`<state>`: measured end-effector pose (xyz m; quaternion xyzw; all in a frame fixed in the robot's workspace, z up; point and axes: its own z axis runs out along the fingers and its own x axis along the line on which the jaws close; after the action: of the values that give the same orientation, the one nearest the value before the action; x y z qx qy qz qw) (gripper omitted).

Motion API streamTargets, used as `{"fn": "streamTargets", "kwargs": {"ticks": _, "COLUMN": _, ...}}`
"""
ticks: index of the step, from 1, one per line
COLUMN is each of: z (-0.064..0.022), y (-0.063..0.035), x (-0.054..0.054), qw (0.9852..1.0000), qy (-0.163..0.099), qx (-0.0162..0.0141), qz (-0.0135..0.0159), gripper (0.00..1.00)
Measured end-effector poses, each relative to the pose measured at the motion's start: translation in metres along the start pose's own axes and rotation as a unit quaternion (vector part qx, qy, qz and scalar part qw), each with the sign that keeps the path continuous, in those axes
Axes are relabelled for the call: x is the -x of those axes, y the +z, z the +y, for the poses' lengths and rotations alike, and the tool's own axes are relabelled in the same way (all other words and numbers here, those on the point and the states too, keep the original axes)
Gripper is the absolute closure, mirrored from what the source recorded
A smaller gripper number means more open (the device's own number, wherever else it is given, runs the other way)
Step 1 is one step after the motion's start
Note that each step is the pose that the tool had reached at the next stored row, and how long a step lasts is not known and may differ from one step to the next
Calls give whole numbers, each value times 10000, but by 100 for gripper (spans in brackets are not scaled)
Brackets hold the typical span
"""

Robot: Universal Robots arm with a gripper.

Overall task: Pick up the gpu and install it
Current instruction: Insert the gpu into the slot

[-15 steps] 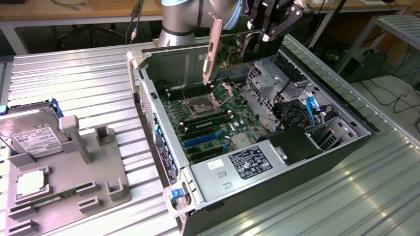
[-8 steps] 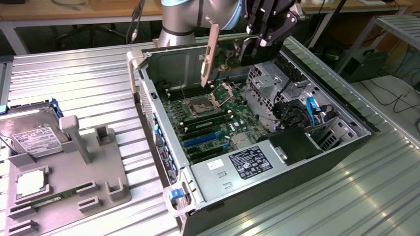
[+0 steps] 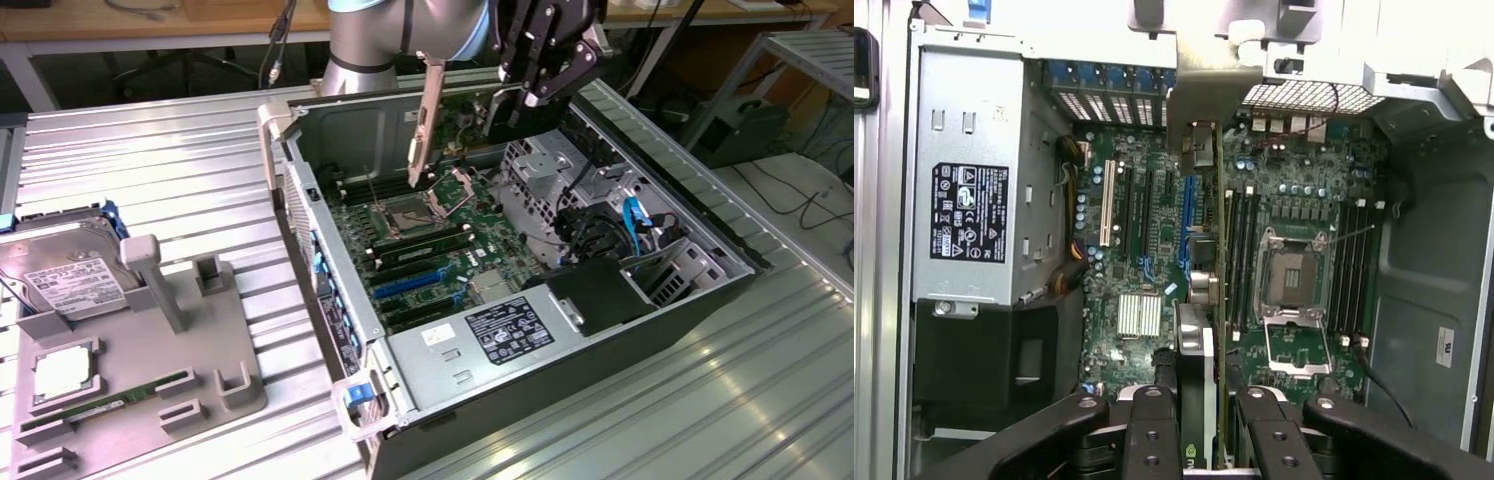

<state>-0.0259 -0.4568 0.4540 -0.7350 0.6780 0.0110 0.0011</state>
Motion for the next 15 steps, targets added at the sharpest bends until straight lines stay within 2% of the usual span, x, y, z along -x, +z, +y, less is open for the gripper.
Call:
{"fn": "streamTargets", "kwargs": {"ticks": 4, "z": 0, "y": 20, "x": 0, "qw": 10000, "qy": -1, "qx": -38, "qz": 3, "gripper": 73}}
{"fn": "streamTargets", "kwargs": {"ticks": 7, "z": -1, "y": 50, "x": -1, "qw": 9999, "qy": -2, "qx": -108, "qz": 8, "gripper": 73}}
{"fn": "streamTargets", "kwargs": {"ticks": 10, "z": -1, "y": 82, "x": -5, "qw": 9999, "qy": -3, "qx": -161, "qz": 13, "gripper": 73}}
{"fn": "streamTargets", "kwargs": {"ticks": 12, "z": -2, "y": 97, "x": -4, "qw": 9998, "qy": -3, "qx": -176, "qz": 15, "gripper": 73}}
{"fn": "streamTargets", "kwargs": {"ticks": 15, "z": -1, "y": 120, "x": -4, "qw": 9998, "qy": 23, "qx": -179, "qz": 14, "gripper": 73}}
